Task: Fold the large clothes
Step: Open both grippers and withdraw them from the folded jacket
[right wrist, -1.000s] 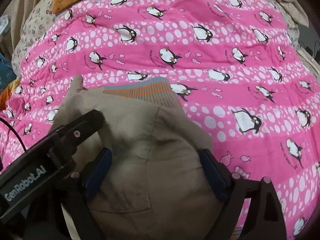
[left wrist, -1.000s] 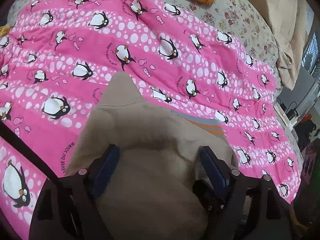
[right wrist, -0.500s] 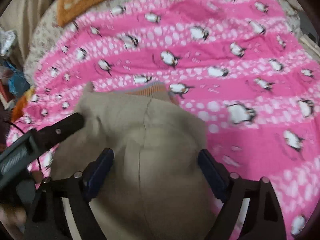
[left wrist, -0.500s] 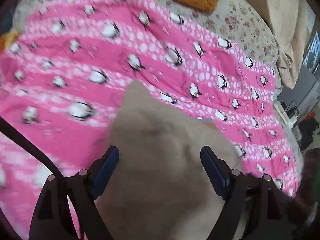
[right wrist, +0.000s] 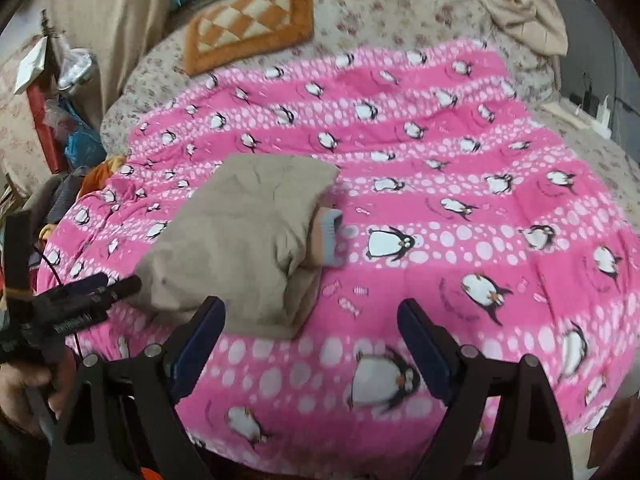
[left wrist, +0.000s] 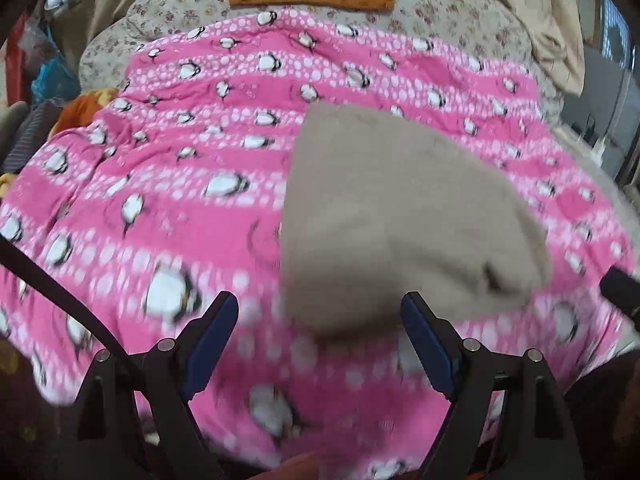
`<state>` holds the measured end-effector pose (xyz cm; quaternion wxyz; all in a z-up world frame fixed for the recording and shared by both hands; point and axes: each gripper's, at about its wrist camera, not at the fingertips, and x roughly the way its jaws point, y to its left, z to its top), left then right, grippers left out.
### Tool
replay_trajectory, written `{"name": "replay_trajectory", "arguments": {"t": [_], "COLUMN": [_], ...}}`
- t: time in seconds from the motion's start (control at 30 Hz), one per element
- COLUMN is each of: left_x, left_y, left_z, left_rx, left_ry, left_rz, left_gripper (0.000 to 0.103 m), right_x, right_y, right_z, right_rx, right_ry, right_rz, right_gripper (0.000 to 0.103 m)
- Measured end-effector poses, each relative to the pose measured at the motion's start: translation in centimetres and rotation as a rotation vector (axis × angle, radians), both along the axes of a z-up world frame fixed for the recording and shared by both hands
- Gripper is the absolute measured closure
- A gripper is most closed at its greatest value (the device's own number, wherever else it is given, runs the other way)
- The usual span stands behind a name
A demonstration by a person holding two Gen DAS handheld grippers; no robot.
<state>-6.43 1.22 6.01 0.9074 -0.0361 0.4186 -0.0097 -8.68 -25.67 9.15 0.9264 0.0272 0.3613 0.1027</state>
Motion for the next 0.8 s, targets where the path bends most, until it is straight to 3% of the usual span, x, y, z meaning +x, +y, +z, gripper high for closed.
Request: {"name": "replay_trajectory", "arguments": {"t": [0.1, 0.27, 0.8], "left_x": [-1.3, -2.8, -3.1], "left_y": [-0.5, -1.1, -1.1], "left_z": [-0.8, -0.3, -0.5], "left_rx": [0.014, 0.027, -0.003], "left_ry": [0.024, -0.008, 0.001], "left_rz": [0.011, 0.003, 0.001], "left_gripper": [0.036, 0.036, 0.036], "right_x": [-0.9, -2.3, -3.0], "right_y": [0.0, 0.1, 1.3], "right_z": [-0.4, -0.7, -1.2], "right_rx": [-0.007, -0.011, -0.033], "right_ry": [0.016, 0.008, 0.008], "right_rz": [0.001, -0.026, -0.015], "right_gripper": [0.012, 0.012, 0.012]}}
